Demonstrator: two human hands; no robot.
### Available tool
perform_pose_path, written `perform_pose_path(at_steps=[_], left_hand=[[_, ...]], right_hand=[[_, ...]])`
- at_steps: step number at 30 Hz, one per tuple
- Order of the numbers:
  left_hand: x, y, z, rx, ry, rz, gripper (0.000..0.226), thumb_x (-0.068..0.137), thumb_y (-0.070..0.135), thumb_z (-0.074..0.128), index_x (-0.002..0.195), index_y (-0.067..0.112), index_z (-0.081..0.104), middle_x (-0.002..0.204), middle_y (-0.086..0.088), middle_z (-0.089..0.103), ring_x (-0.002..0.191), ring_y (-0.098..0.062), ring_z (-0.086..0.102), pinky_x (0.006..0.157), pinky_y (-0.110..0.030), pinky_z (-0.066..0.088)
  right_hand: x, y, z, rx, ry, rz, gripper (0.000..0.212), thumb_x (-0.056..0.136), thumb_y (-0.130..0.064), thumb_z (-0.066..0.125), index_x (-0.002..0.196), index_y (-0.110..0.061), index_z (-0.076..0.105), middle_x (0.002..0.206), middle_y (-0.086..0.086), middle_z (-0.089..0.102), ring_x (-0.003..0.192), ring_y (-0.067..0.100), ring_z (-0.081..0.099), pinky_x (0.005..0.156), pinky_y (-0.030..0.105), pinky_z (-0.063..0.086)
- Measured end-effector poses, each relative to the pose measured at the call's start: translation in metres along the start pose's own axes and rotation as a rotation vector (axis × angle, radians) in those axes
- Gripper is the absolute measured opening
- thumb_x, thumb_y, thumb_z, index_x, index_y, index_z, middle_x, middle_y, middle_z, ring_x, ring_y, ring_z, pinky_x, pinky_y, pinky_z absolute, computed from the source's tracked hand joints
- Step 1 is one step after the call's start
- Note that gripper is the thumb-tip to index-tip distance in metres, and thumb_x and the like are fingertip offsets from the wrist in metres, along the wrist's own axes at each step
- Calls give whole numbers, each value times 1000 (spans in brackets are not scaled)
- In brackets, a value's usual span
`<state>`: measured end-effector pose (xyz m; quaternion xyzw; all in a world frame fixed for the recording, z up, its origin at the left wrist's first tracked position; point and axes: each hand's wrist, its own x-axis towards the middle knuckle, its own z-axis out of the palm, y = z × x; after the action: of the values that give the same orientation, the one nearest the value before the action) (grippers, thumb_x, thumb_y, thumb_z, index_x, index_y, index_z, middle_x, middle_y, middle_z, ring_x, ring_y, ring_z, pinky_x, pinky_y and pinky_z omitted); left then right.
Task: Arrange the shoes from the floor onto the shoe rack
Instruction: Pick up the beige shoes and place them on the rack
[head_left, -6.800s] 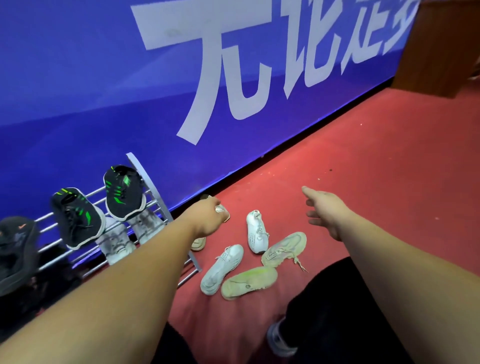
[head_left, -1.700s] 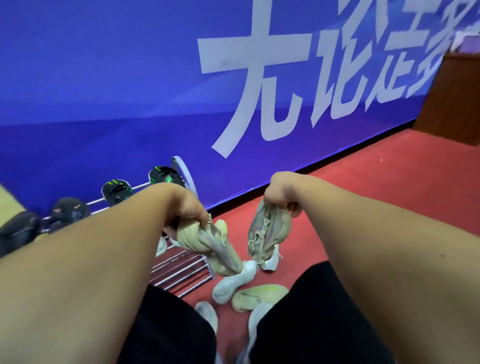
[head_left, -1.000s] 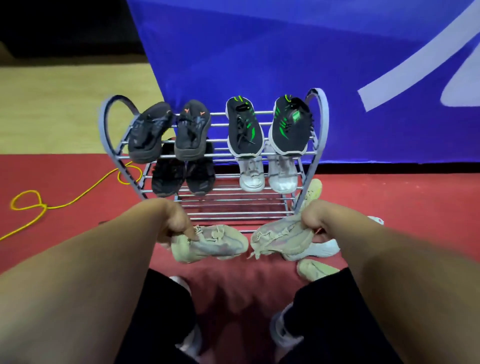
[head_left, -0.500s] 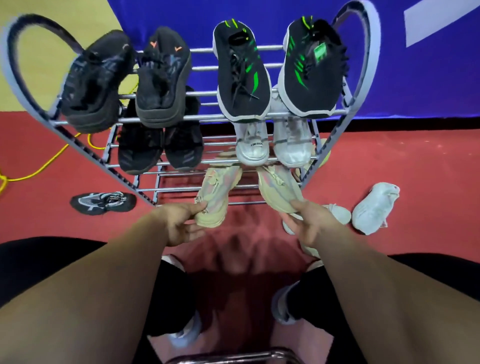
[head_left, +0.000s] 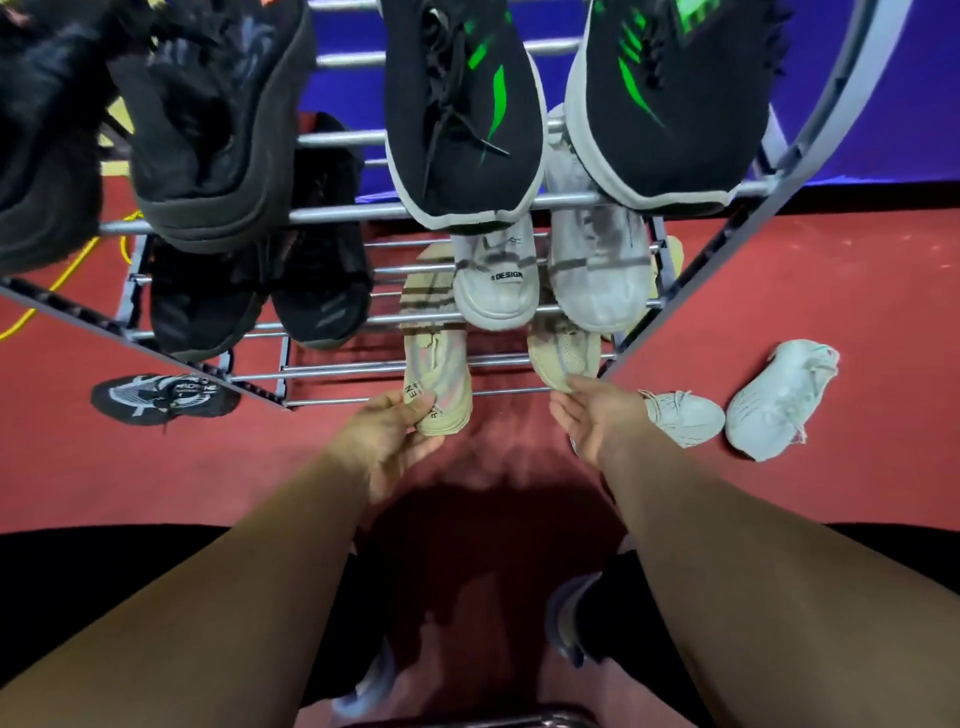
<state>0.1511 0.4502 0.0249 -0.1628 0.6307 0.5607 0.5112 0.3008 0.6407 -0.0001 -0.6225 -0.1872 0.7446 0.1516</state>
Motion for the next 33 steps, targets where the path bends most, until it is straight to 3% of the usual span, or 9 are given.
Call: perform_pose_path(at_steps=[2, 7, 13, 15, 18, 21, 24, 29, 33], left_hand=[[11, 2, 11, 12, -6, 18, 22, 95, 15, 69, 115, 12, 62, 102, -6, 76, 96, -23, 70, 90, -37, 59], [33, 19, 46, 4, -63, 48, 22, 95, 15, 70, 115, 15, 59, 95, -4, 76, 88, -19, 72, 84, -34, 62], [52, 18, 70, 180, -17, -15, 39, 93, 20, 74, 127, 14, 55, 118, -8, 68, 103, -22, 66, 85, -37, 61], [56, 14, 73, 147, 13, -12, 35, 95, 18, 71, 125, 13, 52, 119, -15, 69, 104, -30, 69, 80, -37, 61], [56, 11, 77, 103, 20, 4, 30, 97, 17, 69, 119, 17, 48, 114, -15, 70, 90, -28, 70, 70, -34, 60], [56, 11, 78, 105, 23, 11, 30, 96, 16, 69, 115, 17, 47, 108, -15, 70, 87, -26, 70, 70, -34, 60], [53, 11, 78, 85, 61, 16, 35, 96, 18, 70, 120, 17, 45, 111, -15, 69, 90, -29, 72, 75, -37, 62], [32, 13, 80, 369, 122, 39, 54, 93, 34, 73, 133, 17, 41, 118, -10, 63, 96, -31, 72, 69, -36, 61], [-8, 30, 81, 612, 20, 67, 18, 94, 29, 70, 106, 18, 61, 95, -5, 62, 95, -32, 68, 87, -45, 60]], right_hand=[[5, 3, -2, 53, 23, -19, 31, 95, 1, 66, 124, -7, 62, 111, 13, 75, 87, 21, 74, 61, 28, 63], [12, -2, -3, 122, 34, -78, 25, 97, 5, 60, 99, -20, 64, 105, 10, 77, 91, 22, 73, 83, 33, 62], [27, -3, -1, 164, 45, -34, 29, 94, -1, 68, 123, -4, 64, 112, 16, 76, 98, 22, 75, 78, 31, 64], [27, -1, -2, 145, 31, -9, 26, 96, -5, 67, 121, 0, 65, 112, 17, 75, 93, 21, 75, 70, 28, 64], [26, -2, -3, 151, 11, 10, 27, 97, -6, 65, 123, -1, 64, 109, 18, 76, 93, 24, 76, 67, 30, 64], [26, -5, -4, 214, 28, -22, 32, 97, -4, 66, 129, -3, 61, 109, 19, 76, 99, 26, 76, 72, 31, 64], [23, -6, -6, 189, 38, -36, 30, 98, -7, 65, 128, -5, 61, 110, 18, 76, 98, 26, 76, 68, 30, 64], [11, -6, -3, 70, 99, -31, 27, 95, -10, 64, 122, -4, 65, 107, 15, 74, 95, 27, 76, 71, 33, 65], [-16, -13, -3, -42, 79, -17, 22, 97, -11, 60, 118, -7, 66, 106, 10, 74, 85, 24, 73, 86, 38, 63]])
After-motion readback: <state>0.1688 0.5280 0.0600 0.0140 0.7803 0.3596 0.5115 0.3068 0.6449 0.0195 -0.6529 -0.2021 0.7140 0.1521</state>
